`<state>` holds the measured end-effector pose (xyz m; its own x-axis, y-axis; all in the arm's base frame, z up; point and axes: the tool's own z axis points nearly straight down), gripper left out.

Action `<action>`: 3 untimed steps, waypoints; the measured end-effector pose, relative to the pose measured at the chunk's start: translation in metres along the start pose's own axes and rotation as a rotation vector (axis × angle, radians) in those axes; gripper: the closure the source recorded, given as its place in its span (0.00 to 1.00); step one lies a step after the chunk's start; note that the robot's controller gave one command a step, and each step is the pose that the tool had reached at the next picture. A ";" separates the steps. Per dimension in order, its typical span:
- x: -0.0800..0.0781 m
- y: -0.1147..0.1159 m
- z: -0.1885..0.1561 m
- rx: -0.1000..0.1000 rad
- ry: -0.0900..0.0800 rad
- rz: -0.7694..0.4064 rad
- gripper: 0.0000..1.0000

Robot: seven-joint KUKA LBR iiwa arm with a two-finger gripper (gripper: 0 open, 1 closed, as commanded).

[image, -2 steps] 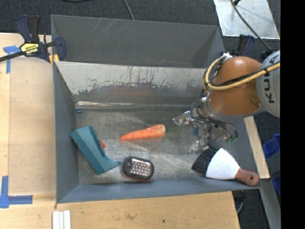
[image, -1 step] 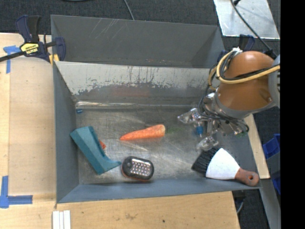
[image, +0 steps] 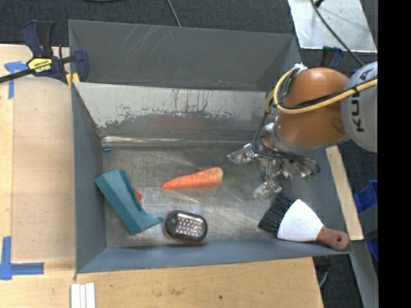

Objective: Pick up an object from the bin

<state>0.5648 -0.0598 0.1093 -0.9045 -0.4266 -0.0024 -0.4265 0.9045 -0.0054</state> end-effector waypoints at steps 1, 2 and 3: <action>0.050 -0.060 0.033 -0.002 -0.012 -0.464 1.00; 0.050 -0.060 0.032 0.000 -0.011 -0.465 1.00; 0.051 -0.059 0.029 -0.002 -0.007 -0.467 1.00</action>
Offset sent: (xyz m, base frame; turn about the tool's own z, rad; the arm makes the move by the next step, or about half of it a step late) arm 0.0000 0.0000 0.0000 0.0000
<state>0.5441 -0.1352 0.0804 -0.6154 -0.7882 -0.0068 -0.7882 0.6154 -0.0056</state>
